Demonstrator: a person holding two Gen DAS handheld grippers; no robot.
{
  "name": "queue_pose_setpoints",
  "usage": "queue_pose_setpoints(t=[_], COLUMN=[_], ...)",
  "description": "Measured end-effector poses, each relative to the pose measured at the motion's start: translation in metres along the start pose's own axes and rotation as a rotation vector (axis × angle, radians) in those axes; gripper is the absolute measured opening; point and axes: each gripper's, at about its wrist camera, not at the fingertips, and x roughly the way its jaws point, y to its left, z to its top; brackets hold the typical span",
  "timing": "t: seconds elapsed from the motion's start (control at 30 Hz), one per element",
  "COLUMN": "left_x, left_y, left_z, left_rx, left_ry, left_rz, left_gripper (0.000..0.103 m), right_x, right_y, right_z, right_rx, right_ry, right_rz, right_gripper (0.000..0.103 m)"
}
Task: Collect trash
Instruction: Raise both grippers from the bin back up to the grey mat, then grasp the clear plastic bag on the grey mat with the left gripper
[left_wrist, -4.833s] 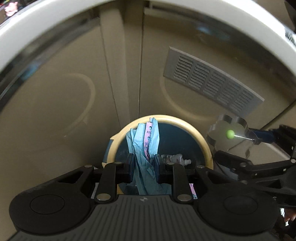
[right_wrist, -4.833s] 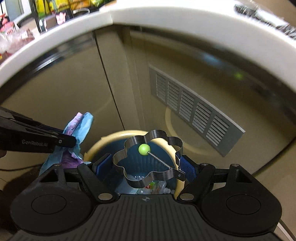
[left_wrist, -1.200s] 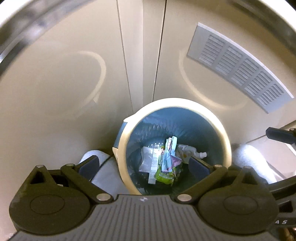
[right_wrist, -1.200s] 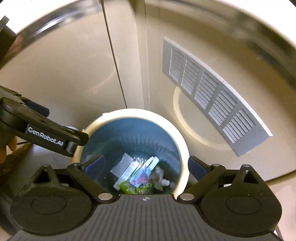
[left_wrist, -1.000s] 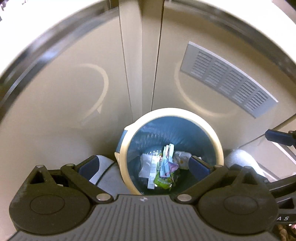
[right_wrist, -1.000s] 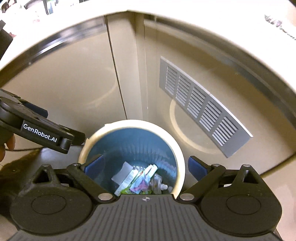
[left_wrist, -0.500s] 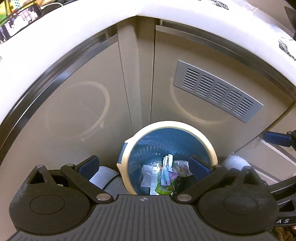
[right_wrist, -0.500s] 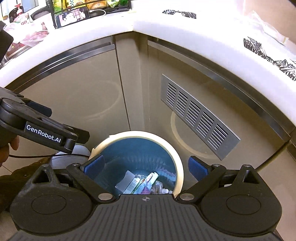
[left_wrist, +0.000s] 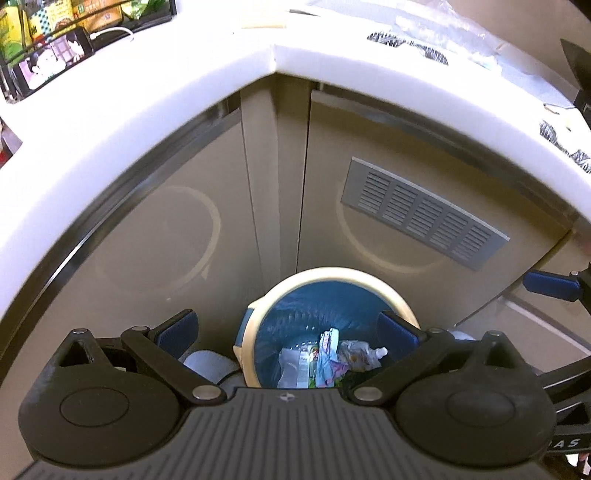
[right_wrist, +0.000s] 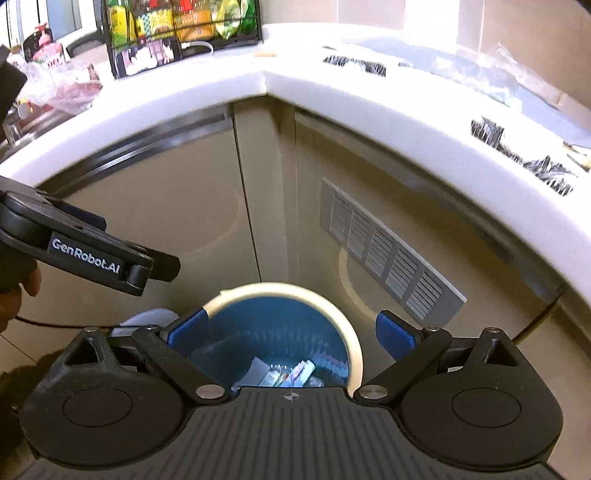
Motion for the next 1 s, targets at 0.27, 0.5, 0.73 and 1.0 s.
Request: queue_pose_setpoints(t=[0.27, 0.5, 0.73, 1.0], left_x=[-0.035, -0.057, -0.055, 0.001], left_y=[-0.002, -0.015, -0.057, -0.132], left_z=[0.033, 0.080, 0.141, 0.228], left_rx=[0.001, 0.003, 0.040, 0.123], left_ry=[-0.125, -0.229, -0.331, -0.336], left_rz=[-0.014, -0.058, -0.134, -0.254], left_gripper=[0.103, 0.103, 0.103, 0.102], right_x=[-0.040, -0.064, -0.062, -0.046], right_y=[-0.025, -0.063, -0.108, -0.152], right_z=[0.039, 0.076, 0.111, 0.132], right_rx=[0.043, 0.129, 0.214, 0.415], right_ry=[-0.172, -0.341, -0.414, -0.431], right_rz=[-0.064, -0.205, -0.378, -0.522], right_gripper=[0.098, 0.099, 0.100, 0.100])
